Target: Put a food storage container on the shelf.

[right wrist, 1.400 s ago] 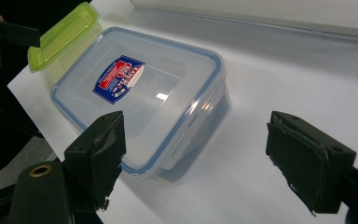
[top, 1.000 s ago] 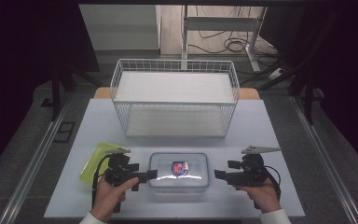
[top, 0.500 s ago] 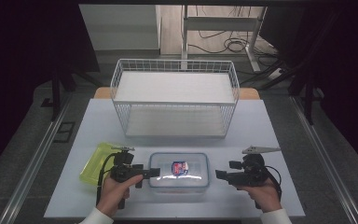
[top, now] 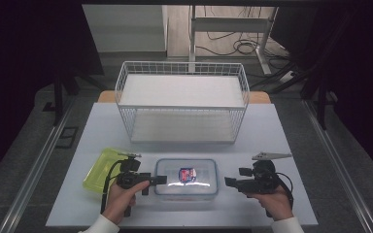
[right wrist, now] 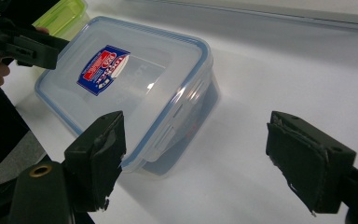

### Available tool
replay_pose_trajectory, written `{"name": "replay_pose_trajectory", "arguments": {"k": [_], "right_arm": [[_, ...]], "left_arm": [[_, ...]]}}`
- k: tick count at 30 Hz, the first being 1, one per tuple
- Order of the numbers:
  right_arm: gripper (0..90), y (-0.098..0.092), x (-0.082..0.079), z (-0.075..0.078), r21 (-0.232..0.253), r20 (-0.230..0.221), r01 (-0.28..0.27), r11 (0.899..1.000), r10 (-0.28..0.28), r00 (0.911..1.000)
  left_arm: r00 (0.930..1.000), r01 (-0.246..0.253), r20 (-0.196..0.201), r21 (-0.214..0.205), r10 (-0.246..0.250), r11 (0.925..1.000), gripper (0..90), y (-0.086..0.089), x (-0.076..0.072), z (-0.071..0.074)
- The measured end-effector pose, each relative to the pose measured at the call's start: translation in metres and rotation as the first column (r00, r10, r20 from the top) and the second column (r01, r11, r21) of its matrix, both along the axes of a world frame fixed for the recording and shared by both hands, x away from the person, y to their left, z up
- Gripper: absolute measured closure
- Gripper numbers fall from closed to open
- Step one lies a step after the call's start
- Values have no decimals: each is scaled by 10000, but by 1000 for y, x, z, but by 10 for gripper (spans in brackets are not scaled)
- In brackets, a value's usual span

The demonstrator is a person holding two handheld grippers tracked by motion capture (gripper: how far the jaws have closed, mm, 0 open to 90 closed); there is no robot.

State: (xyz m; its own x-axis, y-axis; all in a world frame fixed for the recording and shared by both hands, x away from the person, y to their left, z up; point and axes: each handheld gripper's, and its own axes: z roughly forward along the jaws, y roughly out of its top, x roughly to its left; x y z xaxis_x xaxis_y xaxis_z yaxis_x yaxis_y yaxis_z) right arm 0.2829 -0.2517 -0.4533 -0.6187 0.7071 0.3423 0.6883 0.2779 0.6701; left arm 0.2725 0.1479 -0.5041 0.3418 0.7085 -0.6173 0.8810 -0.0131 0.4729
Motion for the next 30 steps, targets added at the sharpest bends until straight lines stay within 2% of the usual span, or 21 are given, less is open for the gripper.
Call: {"name": "replay_pose_trajectory", "arguments": {"k": [5,14,22,26,30], "right_arm": [[202,0,0,-2,-41,-83,23,10000,-23,10000],[201,0,0,-2,-37,-78,29,10000,-29,10000],[201,0,1,-2,-21,-99,6,10000,-6,10000],[201,2,2,-5,215,-282,-52,9998,58,9996],[201,6,8,-13,831,-789,-86,9965,152,9968]], "left_arm": [[9999,45,-144,-39,-45,10000,161,-1,2,-4],[9994,211,-273,-393,-222,9990,190,0,5,-7],[9983,489,-274,-781,-512,9957,283,0,4,-6],[9978,580,-281,-762,-603,9954,302,-1,4,-6],[9976,572,-335,-781,-600,9953,307,0,4,-6]]}}
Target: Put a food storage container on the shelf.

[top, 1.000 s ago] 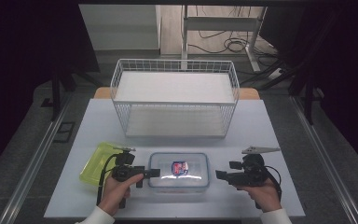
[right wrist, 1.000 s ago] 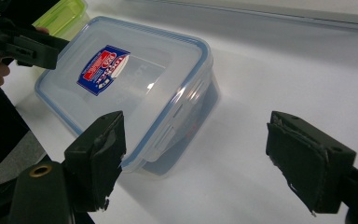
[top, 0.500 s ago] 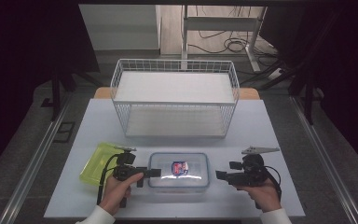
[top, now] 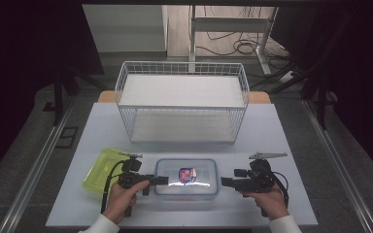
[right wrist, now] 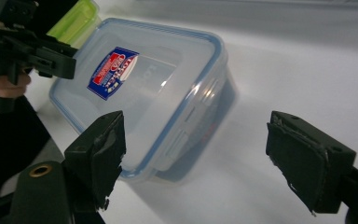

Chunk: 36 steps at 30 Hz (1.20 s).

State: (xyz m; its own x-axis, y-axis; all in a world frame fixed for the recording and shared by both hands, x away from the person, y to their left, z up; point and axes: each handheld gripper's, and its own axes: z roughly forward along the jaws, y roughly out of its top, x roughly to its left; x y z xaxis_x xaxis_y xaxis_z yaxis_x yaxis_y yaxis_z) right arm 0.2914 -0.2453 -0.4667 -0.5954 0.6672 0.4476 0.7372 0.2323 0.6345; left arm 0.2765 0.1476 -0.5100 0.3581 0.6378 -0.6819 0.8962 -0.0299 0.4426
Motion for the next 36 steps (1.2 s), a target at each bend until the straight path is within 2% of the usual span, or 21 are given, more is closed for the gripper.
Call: {"name": "replay_pose_trajectory", "arguments": {"k": [2,3,6,14,20,24,25,30,32,35,36], "right_arm": [[201,2,2,-2,103,-124,-22,9999,23,9999],[201,6,5,-6,316,-384,-128,9994,140,9992],[208,13,12,-14,513,-759,-231,9984,270,9968],[215,24,25,-31,1125,-1545,-389,9929,562,9864],[221,29,27,-34,1324,-1776,-499,9899,732,9814],[258,30,27,-35,1365,-1911,-507,9893,765,9786],[305,29,27,-35,1302,-1951,-396,9907,647,9786],[350,27,27,-35,1345,-2168,-166,9908,458,9751],[401,22,27,-34,1623,-2369,-1,9867,391,9707],[449,18,24,-32,1835,-2396,30,9830,418,9700],[455,17,23,-32,1836,-2303,18,9830,413,9722]], "left_arm": [[10000,2,-11,-3,-2,10000,310,0,0,0],[10000,8,-25,-9,-8,10000,311,0,0,0],[10000,16,-28,-11,-16,10000,313,0,0,0],[10000,10,0,-6,-10,10000,312,0,0,0],[10000,-21,3,-5,21,10000,312,0,-1,0],[10000,-41,-5,3,41,10000,312,-1,-1,0],[10000,-53,-1,8,53,10000,312,-1,-1,0],[9999,-116,12,-12,117,9999,323,-1,-1,1],[9998,-170,82,-110,171,9998,342,0,-3,3],[9996,-198,220,-218,203,9996,375,2,-4,5],[9996,-198,220,-218,203,9996,388,2,-4,5]]}}
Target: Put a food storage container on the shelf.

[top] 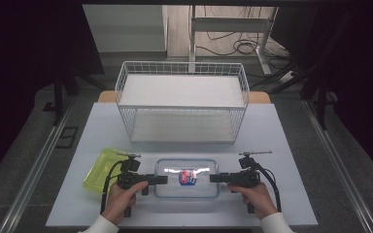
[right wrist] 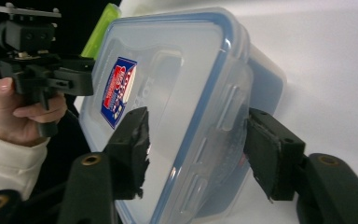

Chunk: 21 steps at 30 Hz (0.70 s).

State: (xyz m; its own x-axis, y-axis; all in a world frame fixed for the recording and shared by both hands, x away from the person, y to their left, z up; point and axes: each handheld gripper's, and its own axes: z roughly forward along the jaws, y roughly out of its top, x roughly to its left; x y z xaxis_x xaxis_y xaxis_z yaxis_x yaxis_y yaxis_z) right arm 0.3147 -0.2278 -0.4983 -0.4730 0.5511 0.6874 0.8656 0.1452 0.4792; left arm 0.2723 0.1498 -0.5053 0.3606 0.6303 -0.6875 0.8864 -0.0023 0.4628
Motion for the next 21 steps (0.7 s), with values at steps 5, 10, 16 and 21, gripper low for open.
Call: {"name": "replay_pose_trajectory", "arguments": {"k": [5,10,16,21], "right_arm": [[476,-1,-6,5,-39,197,-41,10000,42,9998],[484,-1,-9,6,-20,288,18,10000,-17,9996],[485,-2,-12,7,8,332,67,10000,-67,9994],[495,-2,-14,9,83,477,143,9999,-147,9988]], "left_arm": [[9999,-11,158,-32,12,10000,418,2,-5,4],[9996,-14,276,-169,19,9999,447,4,-8,6],[9993,89,374,-364,-75,9993,477,7,-11,8],[9991,8,415,-469,12,9989,491,9,-13,10]]}}
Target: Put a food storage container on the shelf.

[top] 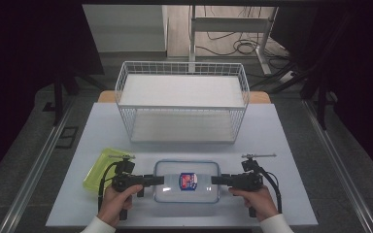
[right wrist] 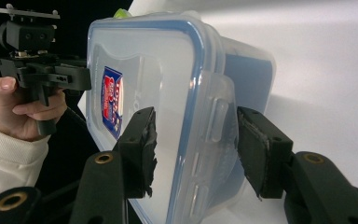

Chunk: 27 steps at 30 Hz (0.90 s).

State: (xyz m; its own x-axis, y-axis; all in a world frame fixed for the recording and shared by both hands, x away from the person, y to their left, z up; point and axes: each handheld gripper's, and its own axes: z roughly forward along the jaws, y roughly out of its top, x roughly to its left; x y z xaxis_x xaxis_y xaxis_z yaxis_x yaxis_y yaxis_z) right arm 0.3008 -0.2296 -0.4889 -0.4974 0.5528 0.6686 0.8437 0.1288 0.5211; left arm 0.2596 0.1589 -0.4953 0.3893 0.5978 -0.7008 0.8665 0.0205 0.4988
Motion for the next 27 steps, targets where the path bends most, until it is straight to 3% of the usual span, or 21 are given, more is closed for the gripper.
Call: {"name": "replay_pose_trajectory", "arguments": {"k": [7,9,27], "right_arm": [[497,1,-2,4,-95,208,37,9999,-35,9998],[497,0,-2,6,-84,266,25,10000,-22,9996],[499,-4,-11,33,56,1125,-103,9999,96,9936]], "left_arm": [[10000,45,61,100,-46,9999,495,-1,-2,2],[10000,51,73,-84,-50,10000,501,0,-2,2],[9950,150,986,-118,-138,9998,512,-1,-12,31]]}}
